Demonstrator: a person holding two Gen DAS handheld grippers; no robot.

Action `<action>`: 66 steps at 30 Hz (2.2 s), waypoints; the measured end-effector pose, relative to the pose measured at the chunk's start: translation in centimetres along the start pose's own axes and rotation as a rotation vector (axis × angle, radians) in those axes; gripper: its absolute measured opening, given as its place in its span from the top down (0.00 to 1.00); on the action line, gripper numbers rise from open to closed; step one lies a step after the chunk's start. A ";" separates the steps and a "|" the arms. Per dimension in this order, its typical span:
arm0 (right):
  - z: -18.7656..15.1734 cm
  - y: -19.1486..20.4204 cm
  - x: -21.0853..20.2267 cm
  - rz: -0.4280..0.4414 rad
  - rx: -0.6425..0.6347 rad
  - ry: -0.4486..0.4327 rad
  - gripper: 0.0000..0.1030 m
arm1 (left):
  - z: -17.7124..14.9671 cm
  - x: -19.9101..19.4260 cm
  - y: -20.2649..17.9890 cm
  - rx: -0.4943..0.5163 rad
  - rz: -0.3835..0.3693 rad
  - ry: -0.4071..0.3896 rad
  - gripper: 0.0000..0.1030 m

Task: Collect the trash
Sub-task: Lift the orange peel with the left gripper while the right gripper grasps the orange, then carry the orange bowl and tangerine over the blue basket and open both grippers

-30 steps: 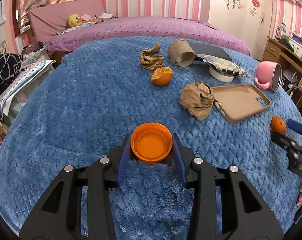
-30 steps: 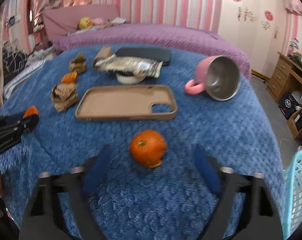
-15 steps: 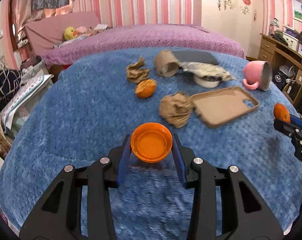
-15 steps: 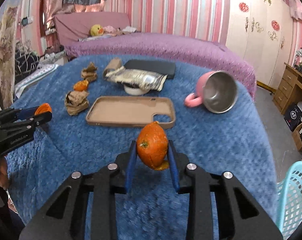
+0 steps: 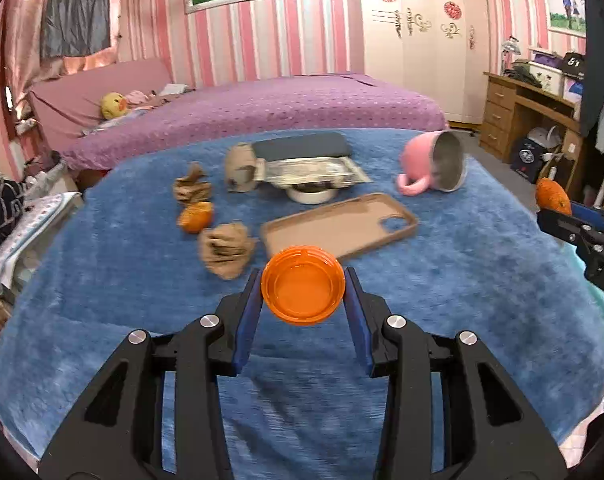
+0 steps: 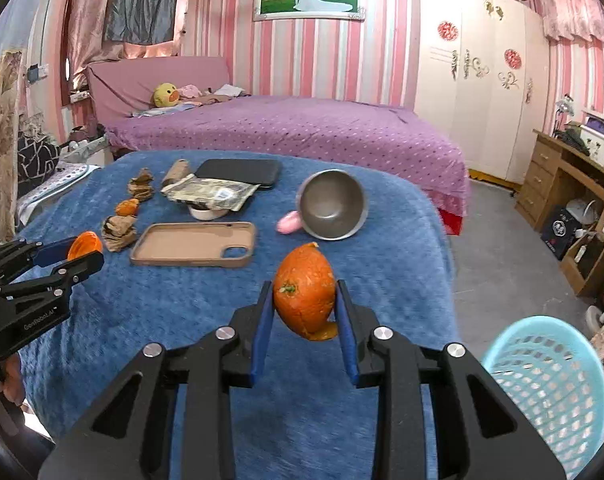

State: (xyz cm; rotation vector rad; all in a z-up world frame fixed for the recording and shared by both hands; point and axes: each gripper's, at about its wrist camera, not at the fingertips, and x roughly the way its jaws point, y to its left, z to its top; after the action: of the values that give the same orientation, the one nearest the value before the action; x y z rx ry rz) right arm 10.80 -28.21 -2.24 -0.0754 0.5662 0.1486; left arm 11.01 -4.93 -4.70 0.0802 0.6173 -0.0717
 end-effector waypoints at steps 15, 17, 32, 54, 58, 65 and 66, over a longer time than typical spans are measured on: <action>-2.6 -10.3 -3.5 -0.143 0.104 -0.001 0.70 | 0.1 -0.1 -7.8 0.010 -0.075 -0.015 0.62; -3.1 -12.0 -4.2 -0.165 0.128 -0.006 0.70 | -0.1 -0.1 -8.7 0.020 -0.081 -0.011 0.62; -7.0 -21.8 -7.5 -0.288 0.242 0.010 0.70 | 0.9 -1.4 -14.9 0.061 -0.121 -0.052 0.62; -9.5 -28.1 -8.2 -0.365 0.302 0.031 0.70 | 1.0 -1.7 -31.2 0.174 -0.354 -0.051 0.62; -9.8 -28.8 -8.6 -0.367 0.338 0.026 0.70 | 1.2 -0.8 -32.6 0.178 -0.365 -0.031 0.62; -9.9 -28.7 -7.9 -0.345 0.346 0.039 0.70 | 1.1 0.5 -32.9 0.189 -0.332 -0.023 0.45; -9.9 -28.7 -7.9 -0.343 0.345 0.040 0.70 | 1.1 0.6 -32.6 0.184 -0.324 -0.023 0.42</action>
State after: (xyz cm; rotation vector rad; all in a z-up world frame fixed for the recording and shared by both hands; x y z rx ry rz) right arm 3.64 -58.53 -5.46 0.1605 0.6034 -0.2852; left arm 9.16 -37.45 -5.91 0.1569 0.5952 -0.4432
